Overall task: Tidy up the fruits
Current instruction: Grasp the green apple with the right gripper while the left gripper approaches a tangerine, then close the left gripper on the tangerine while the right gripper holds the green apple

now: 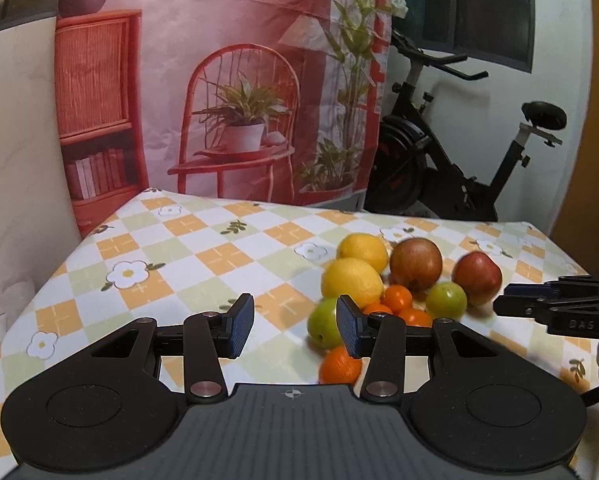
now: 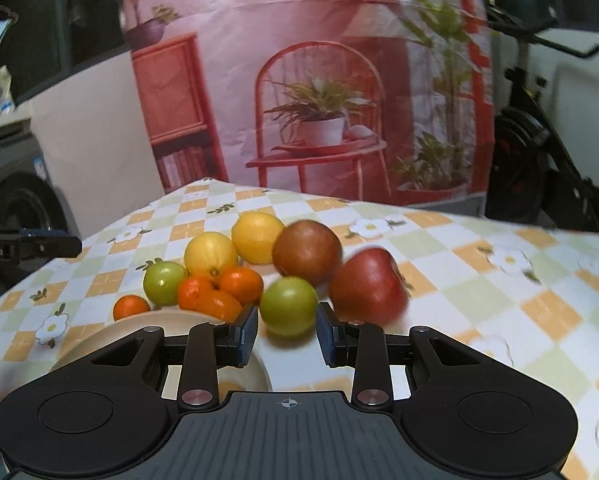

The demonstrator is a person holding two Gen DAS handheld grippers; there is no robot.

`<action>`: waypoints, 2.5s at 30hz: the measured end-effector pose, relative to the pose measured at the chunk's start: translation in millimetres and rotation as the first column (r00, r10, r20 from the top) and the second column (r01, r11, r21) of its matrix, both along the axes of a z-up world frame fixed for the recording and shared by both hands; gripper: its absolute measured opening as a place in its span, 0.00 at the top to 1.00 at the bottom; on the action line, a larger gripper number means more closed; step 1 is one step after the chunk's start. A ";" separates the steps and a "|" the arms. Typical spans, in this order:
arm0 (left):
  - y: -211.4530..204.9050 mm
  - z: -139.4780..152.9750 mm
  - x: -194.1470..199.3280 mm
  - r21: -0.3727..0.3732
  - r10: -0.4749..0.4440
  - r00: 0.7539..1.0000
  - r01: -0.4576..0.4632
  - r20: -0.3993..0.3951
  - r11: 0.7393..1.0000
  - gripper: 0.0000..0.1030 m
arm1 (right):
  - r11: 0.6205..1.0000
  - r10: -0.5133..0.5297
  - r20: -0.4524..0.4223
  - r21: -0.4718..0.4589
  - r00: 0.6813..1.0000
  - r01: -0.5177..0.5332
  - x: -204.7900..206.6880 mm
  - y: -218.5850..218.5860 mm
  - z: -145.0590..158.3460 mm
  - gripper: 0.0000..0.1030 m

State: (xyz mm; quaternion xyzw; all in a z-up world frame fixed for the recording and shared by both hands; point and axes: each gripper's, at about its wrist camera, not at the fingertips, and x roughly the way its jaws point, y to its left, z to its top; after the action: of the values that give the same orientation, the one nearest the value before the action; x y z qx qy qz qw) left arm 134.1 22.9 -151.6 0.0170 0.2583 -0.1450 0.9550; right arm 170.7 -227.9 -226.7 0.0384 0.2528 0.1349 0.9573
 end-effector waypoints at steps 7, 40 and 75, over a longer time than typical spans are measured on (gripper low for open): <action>5.4 -3.6 4.7 -0.031 0.018 1.000 -0.018 -0.014 0.999 0.54 | 0.993 0.041 -0.026 -0.112 0.999 -0.043 38.8 24.0 5.4 0.69; 5.5 -24.3 14.1 -0.069 -0.019 0.993 0.011 -0.117 0.998 0.54 | 0.994 0.031 -0.014 -0.104 0.999 -0.032 22.6 25.2 -11.1 0.58; -20.7 -47.8 44.7 -0.117 -0.087 0.957 0.056 -0.277 0.992 0.68 | 1.000 -0.025 0.022 -0.006 0.999 0.025 -15.3 1.6 -12.4 0.58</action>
State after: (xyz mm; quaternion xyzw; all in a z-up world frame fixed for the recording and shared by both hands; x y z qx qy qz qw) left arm 178.8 2.2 -199.4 -0.0463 0.3824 -0.1940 0.9022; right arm 155.3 -226.4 -239.1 0.0372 0.2424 0.1224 0.9617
